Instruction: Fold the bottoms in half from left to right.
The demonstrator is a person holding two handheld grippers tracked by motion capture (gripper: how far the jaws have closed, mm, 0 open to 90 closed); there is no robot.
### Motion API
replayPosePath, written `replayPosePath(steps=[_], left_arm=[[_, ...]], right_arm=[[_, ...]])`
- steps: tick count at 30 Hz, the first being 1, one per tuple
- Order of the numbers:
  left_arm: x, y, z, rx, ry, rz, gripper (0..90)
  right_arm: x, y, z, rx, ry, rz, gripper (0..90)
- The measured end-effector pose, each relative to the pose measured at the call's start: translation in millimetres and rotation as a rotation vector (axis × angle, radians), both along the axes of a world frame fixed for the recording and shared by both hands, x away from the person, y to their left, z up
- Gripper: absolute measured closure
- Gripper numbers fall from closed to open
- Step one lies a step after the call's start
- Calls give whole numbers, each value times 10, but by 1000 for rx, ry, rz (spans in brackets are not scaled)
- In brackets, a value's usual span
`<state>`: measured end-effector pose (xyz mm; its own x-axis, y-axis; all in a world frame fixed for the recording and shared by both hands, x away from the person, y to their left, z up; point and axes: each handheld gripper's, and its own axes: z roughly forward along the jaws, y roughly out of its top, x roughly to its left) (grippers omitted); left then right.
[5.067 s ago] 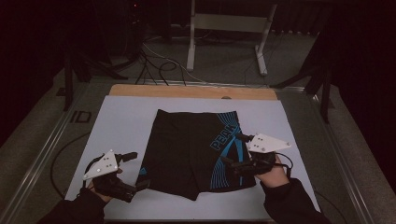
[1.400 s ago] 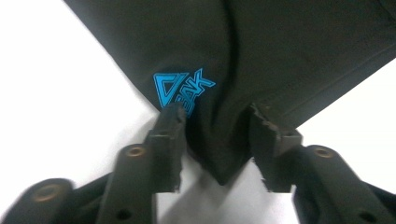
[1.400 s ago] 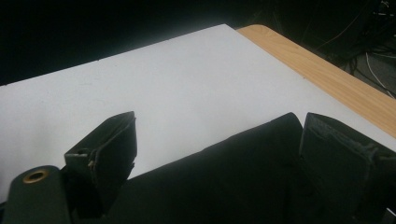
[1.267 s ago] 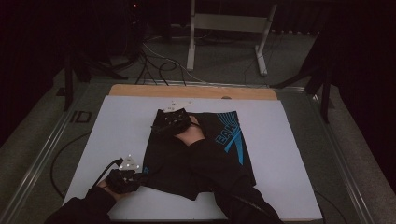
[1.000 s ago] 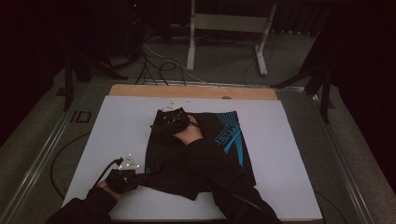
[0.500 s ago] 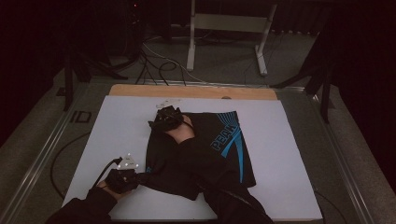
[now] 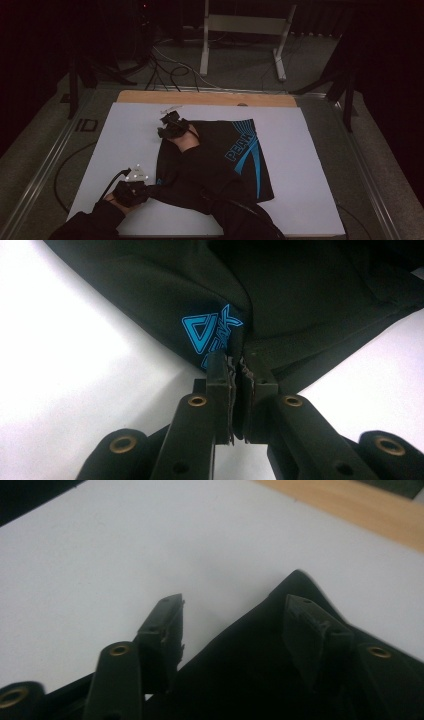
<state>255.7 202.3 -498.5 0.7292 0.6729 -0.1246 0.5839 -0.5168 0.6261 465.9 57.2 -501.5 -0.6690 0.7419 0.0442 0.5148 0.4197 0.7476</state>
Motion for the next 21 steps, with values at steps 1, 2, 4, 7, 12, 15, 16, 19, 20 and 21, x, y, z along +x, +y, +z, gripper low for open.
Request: replayPosePath(steps=[1,2,4,7,12,15,16,19,20,21], left_arm=[[0,0,-1,-1,0,0,846],[1,0,-1,1,0,-2,846],[0,-1,0,0,0,-1,846],[2,-1,-2,0,-1,-3,846],[4,-1,-3,-2,0,-5,846],[4,0,1,-1,-1,-6,846],[3,0,1,-1,-1,-7,846],[3,-1,2,-1,-1,-7,847],[3,-1,3,-1,-2,-7,846],[3,-1,4,-1,-2,-7,847]], right_arm=[[7,12,-15,-14,6,-8,440],[15,26,-32,-25,7,-14,454],[32,47,-61,-35,25,-20,477],[54,69,-105,-57,46,-26,503],[84,86,-169,-88,57,-37,529],[94,87,-195,-86,62,-46,556],[95,88,-195,-87,60,-48,572],[97,84,-191,-110,47,-53,651],[101,79,-189,-114,44,-53,683],[105,73,-186,-121,42,-50,710]])
